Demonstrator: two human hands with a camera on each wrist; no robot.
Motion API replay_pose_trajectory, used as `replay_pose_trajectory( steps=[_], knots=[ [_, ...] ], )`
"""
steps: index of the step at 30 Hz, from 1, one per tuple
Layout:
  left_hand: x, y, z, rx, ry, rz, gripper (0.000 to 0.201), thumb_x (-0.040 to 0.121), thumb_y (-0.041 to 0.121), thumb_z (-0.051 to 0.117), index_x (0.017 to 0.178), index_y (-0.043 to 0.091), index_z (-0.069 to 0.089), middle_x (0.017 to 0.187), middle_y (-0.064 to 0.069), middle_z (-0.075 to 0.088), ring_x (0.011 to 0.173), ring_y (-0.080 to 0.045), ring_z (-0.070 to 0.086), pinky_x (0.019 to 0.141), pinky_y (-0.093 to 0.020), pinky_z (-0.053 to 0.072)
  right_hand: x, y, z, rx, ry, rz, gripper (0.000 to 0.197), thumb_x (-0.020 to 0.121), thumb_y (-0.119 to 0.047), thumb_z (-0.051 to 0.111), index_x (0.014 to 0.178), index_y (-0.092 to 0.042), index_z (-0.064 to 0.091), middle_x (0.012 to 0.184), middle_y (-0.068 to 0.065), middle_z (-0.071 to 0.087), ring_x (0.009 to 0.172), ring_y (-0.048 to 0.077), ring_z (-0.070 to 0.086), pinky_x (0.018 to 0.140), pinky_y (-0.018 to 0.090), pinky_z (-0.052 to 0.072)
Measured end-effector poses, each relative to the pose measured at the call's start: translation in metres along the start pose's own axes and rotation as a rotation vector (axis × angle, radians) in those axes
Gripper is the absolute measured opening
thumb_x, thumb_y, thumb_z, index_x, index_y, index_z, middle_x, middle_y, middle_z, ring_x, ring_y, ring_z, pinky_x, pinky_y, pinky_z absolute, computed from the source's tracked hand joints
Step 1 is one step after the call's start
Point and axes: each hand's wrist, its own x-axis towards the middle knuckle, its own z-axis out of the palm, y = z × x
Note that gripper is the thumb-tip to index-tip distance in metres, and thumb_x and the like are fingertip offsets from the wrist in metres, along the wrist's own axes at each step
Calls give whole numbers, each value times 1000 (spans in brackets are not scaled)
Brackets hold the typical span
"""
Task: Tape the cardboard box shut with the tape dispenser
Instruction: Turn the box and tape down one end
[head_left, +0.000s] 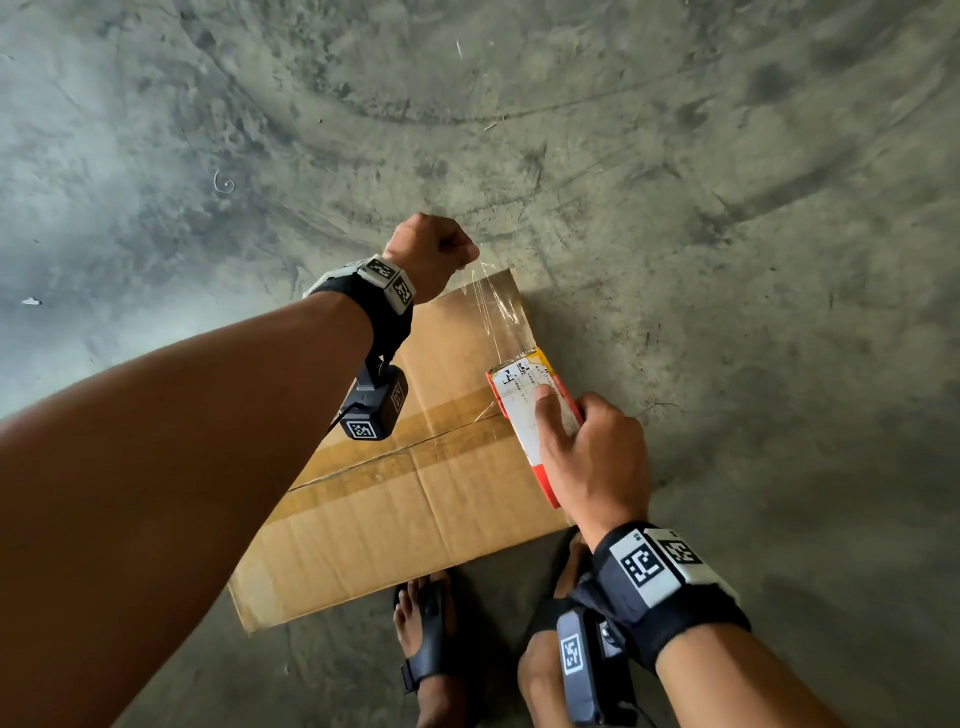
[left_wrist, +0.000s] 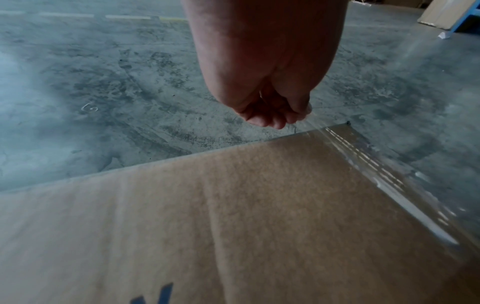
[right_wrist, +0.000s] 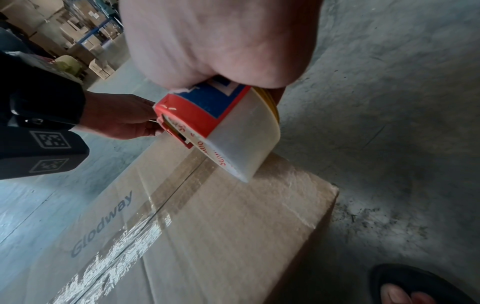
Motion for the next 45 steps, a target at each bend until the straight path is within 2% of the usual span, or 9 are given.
replay_pose_trajectory(
  steps=[5,17,23,27,31,34,37,39,45],
  knots=[
    [-1,-5,6,-61,10,-31,17,91,22,69,93,6,73,81,-6,67,75,-17,59,75,-28,51,1,3,1,7,-1,-19,51,88,-62,48,69,-16,58,66,7,68,58,30,64,51,35,51],
    [-8,-1,26,22,94,-153,22,90,31,70,94,10,78,94,-8,73,84,-20,62,71,-24,45,3,6,6,2,1,-9,57,86,-67,44,70,-15,60,67,5,68,59,29,65,52,37,53],
    [-17,10,23,162,111,-183,73,94,37,62,150,4,30,144,-17,47,133,-34,43,105,-36,36,1,4,8,-10,9,-10,58,85,-68,42,70,-15,60,65,6,67,58,30,64,51,36,52],
    [-36,11,27,100,174,42,27,95,35,59,96,11,72,85,-6,68,80,-25,62,69,-28,44,0,3,5,0,5,-13,52,89,-62,49,68,-14,57,63,8,65,58,32,62,50,33,47],
    [-44,9,33,169,25,33,48,103,41,39,67,12,51,60,-4,51,65,-30,50,61,-29,30,1,0,4,0,-5,-10,51,90,-60,50,67,-14,55,64,10,64,60,34,61,50,33,44],
    [-43,10,36,270,-109,18,43,104,44,29,87,15,55,91,-13,64,98,-37,62,81,-38,45,2,-1,3,-17,-14,-12,50,90,-59,50,67,-15,55,66,11,65,62,35,61,51,34,44],
    [-57,8,45,379,-127,74,56,104,37,31,154,11,24,164,-8,19,153,-28,11,122,-47,16,2,-3,2,-25,-24,6,51,90,-59,49,64,-15,51,63,10,62,61,35,59,50,32,41],
    [-75,1,52,425,-75,205,64,105,35,30,159,15,3,167,-3,-6,153,-25,-11,123,-45,1,2,-3,2,-32,-34,17,52,90,-59,48,61,-16,44,62,9,60,59,34,57,49,32,38],
    [-88,-22,63,449,-107,315,61,106,43,22,158,25,-5,166,2,-12,152,-24,-16,123,-45,-5,5,-7,1,-86,-45,14,49,90,-55,48,62,-15,42,68,13,62,59,30,46,52,33,31]
  ],
)
